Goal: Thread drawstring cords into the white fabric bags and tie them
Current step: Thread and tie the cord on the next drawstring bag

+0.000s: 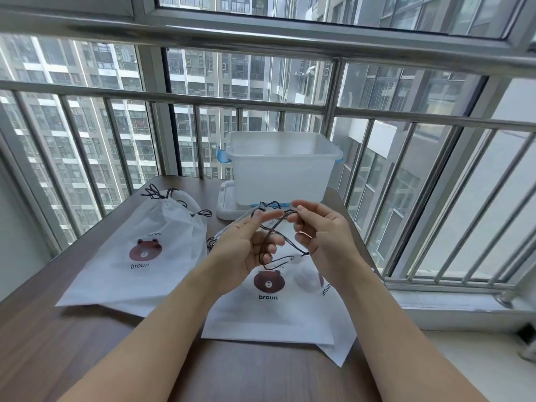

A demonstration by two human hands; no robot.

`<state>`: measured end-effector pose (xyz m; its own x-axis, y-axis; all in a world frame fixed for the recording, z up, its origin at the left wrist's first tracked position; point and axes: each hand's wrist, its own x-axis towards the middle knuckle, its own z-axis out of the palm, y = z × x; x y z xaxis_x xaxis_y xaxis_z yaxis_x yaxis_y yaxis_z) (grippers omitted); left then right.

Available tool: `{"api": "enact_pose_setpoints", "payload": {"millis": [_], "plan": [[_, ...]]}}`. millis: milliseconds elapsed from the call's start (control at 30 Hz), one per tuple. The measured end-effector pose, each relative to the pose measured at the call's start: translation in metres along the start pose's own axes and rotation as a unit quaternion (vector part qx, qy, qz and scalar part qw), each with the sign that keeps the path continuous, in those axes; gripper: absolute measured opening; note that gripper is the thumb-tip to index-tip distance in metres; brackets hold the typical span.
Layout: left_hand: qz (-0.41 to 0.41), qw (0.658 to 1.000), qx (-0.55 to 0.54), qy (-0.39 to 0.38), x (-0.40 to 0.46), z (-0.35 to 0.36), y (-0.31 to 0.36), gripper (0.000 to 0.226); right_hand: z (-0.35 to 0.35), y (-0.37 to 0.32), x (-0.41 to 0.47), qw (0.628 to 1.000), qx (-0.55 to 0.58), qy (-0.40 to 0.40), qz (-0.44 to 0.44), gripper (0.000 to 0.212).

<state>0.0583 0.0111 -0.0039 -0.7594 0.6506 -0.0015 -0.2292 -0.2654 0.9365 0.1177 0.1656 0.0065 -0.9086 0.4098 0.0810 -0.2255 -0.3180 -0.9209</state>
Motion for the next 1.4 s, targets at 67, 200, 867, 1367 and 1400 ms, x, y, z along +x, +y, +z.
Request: {"api": "enact_pose_setpoints", "payload": {"millis": [67, 200, 867, 1367, 1400], "plan": [[-0.029, 0.998, -0.063, -0.007, 0.0, -0.003, 0.003, 0.038, 0.0, -0.004, -0.003, 1.0, 0.007, -0.013, -0.011, 0.014], [-0.043, 0.985, -0.169, 0.001, 0.001, -0.006, 0.006, 0.036, -0.001, -0.013, -0.01, 0.989, -0.109, -0.071, -0.071, 0.029], [0.161, 0.984, -0.068, 0.018, -0.006, 0.001, 0.013, 0.044, 0.003, -0.006, -0.007, 0.969, -0.22, -0.105, 0.046, 0.063], [0.146, 0.988, -0.047, 0.026, -0.002, 0.0, 0.009, 0.045, -0.01, -0.005, 0.008, 0.974, 0.196, 0.038, 0.103, 0.024], [0.156, 0.982, -0.09, 0.061, 0.0, -0.006, 0.012, 0.047, -0.014, -0.007, 0.01, 0.963, 0.247, 0.053, 0.097, 0.027]]}}
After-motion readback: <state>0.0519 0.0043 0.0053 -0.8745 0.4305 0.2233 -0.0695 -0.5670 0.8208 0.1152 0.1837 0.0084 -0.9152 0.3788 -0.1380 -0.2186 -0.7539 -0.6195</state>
